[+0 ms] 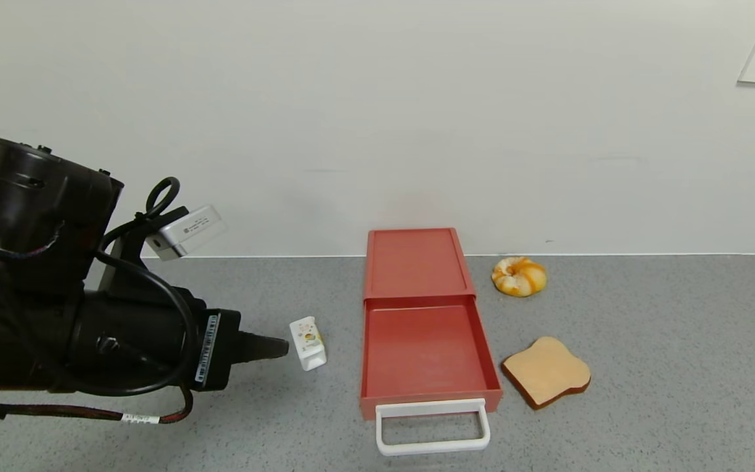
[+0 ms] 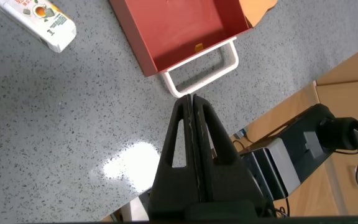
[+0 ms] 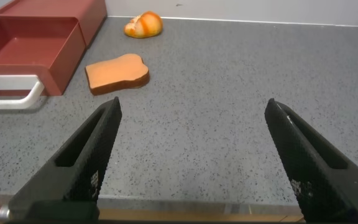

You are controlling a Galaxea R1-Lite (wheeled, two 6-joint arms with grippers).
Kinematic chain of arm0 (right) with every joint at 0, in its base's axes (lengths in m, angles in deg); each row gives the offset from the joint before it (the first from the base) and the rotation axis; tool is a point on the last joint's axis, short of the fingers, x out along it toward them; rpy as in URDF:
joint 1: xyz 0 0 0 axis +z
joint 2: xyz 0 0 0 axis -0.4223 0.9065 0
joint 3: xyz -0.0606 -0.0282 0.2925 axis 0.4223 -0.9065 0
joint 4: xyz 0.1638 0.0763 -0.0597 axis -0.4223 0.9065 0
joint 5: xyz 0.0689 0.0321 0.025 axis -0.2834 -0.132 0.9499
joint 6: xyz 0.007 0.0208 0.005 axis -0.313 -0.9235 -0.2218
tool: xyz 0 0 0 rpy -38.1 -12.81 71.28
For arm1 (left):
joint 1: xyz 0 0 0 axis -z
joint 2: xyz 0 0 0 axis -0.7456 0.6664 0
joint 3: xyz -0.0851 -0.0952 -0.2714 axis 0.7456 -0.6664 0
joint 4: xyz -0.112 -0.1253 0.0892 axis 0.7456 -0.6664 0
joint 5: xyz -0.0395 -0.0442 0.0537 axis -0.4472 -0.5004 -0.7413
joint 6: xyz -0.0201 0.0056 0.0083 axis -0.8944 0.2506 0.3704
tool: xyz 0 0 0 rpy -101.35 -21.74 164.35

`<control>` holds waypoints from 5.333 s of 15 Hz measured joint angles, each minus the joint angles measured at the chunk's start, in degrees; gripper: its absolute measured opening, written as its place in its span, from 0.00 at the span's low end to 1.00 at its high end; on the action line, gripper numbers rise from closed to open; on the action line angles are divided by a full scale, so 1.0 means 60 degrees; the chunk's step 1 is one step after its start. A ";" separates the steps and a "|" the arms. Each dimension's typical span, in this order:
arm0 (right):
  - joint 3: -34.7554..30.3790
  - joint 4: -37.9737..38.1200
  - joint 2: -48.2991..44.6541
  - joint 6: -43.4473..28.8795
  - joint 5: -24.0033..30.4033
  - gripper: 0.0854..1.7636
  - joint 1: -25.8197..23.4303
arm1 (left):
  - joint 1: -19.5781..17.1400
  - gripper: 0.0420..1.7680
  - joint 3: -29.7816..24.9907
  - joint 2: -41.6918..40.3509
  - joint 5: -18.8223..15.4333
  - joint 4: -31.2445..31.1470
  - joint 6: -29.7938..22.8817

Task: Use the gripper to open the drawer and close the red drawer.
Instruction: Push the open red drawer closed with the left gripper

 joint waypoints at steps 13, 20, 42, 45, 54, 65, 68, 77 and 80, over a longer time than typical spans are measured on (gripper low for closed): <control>0.0000 0.0000 0.0000 0.0000 0.0004 0.96 0.0000 | 0.2040 0.04 0.1174 0.1296 0.1751 -0.0750 -0.2097; 0.0000 -0.0004 0.0000 0.0000 0.0000 0.96 0.0000 | 0.3011 0.04 0.3675 0.3440 0.2204 -0.3493 -0.3438; 0.0000 -0.0004 0.0000 0.0000 0.0008 0.97 0.0000 | 0.4586 0.04 0.6670 0.7292 0.3375 -0.4830 -0.5955; 0.0000 -0.0004 0.0000 0.0000 0.0008 0.97 0.0000 | 0.4645 0.04 0.6733 0.7471 0.3458 -0.4848 -0.5963; 0.0000 -0.0004 0.0000 -0.0004 0.0004 0.97 0.0000 | 0.4750 0.04 0.6670 0.7471 0.3582 -0.4488 -0.4454; 0.0000 -0.0004 0.0004 0.0000 0.0004 0.97 0.0000 | 0.4825 0.04 0.5600 0.6764 0.2150 -0.3056 0.0528; 0.0000 0.0000 0.0000 -0.0004 0.0000 0.97 0.0000 | 0.4543 0.04 0.5297 0.6611 0.1686 -0.3015 0.2391; 0.0000 0.0000 0.0004 -0.0004 0.0000 0.97 0.0000 | 0.3911 0.04 0.3450 0.6502 0.1260 0.0010 0.5382; 0.0000 -0.0004 0.0004 0.0000 0.0000 0.97 0.0000 | 0.3944 0.04 0.3040 0.6431 0.1300 0.0197 0.5748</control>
